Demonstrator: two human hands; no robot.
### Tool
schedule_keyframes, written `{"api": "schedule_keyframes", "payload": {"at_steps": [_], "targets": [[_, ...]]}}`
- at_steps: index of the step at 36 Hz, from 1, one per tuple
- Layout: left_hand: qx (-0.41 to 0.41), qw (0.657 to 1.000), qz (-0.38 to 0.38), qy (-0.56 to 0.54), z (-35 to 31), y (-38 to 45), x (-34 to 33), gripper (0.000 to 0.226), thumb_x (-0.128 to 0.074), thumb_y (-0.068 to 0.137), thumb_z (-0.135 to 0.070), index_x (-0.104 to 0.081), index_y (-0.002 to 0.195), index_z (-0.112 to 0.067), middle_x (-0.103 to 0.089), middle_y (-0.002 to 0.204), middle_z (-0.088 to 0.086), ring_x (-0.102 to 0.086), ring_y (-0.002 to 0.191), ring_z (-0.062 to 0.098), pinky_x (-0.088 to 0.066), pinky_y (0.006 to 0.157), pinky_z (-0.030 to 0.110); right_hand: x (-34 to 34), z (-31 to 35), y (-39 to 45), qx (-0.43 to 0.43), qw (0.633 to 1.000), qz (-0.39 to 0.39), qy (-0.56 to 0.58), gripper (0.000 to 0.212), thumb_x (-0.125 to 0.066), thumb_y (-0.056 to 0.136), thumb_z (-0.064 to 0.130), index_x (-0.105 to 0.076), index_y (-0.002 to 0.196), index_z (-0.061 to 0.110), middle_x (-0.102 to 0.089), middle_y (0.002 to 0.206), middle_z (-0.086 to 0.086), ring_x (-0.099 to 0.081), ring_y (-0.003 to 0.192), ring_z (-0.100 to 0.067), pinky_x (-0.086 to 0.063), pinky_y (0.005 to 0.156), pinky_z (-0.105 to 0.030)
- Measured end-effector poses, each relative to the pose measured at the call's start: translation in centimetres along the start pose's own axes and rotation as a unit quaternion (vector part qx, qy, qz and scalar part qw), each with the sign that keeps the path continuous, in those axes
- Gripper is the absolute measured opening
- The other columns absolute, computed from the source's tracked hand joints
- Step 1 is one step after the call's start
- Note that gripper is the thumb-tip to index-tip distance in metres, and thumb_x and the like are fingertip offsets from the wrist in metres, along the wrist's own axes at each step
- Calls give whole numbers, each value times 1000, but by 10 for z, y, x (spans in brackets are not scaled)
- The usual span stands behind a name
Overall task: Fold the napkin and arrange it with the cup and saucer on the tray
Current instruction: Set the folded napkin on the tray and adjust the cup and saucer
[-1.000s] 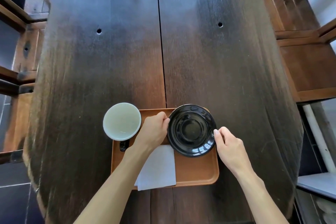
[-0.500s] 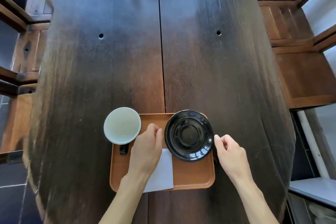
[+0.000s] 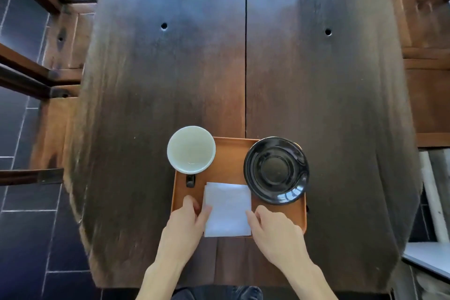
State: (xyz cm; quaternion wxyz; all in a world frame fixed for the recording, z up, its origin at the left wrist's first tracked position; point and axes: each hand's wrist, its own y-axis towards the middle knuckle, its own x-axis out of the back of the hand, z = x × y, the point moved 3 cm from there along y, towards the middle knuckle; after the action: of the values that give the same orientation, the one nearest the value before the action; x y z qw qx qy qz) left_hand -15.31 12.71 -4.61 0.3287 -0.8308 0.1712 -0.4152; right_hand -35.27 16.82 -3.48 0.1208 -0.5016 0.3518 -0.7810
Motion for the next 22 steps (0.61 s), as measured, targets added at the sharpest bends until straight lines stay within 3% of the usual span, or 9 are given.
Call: {"api": "schedule_keyframes", "payload": {"at_steps": [3,7,12,17,20,22], "targets": [[-26,999,9,45,-2,3,2,28,-41,101,-49,-45,84,-28,-62,73,-5,-63,64,12,-44,55,22,-5,7,1,5,999,-9,-47,40,-23,103,54,-46,87,26,-65,81,4,-63,73,-21,-48,65,-32],[-68,991,13,110,-4,13,3,30,-34,104,-47,-45,81,-30,-63,76,-7,-64,71,13,-54,69,34,-8,12,4,18,996,-22,-82,35,-22,104,51,-44,93,25,-57,78,3,-55,70,-24,-42,60,-32],[-100,983,-2,156,-5,23,8,37,-30,104,-47,-50,79,-29,-66,76,-8,-66,71,13,-57,74,38,-11,11,8,13,997,-36,-71,40,-22,103,55,-51,94,29,-69,84,4,-68,77,-15,-48,62,-29],[-90,990,-7,105,-5,22,8,37,-36,102,-50,-51,76,-29,-64,72,-11,-65,66,10,-58,72,33,-16,6,9,15,993,-61,-102,48,-25,101,60,-55,82,28,-66,71,7,-66,65,-13,-56,62,-29],[-74,995,-9,66,-3,18,7,32,-41,100,-52,-53,81,-29,-64,71,-12,-65,65,8,-58,68,30,-8,9,11,51,985,-141,-88,41,-46,99,52,-55,69,25,-60,60,5,-61,55,-14,-51,49,-30],[-67,997,-19,44,-2,13,7,26,-44,98,-53,-53,88,-31,-62,71,-14,-64,64,6,-52,61,18,1,19,14,96,980,-175,-25,31,-57,96,47,-59,72,27,-59,61,10,-59,55,-11,-52,50,-30]]}}
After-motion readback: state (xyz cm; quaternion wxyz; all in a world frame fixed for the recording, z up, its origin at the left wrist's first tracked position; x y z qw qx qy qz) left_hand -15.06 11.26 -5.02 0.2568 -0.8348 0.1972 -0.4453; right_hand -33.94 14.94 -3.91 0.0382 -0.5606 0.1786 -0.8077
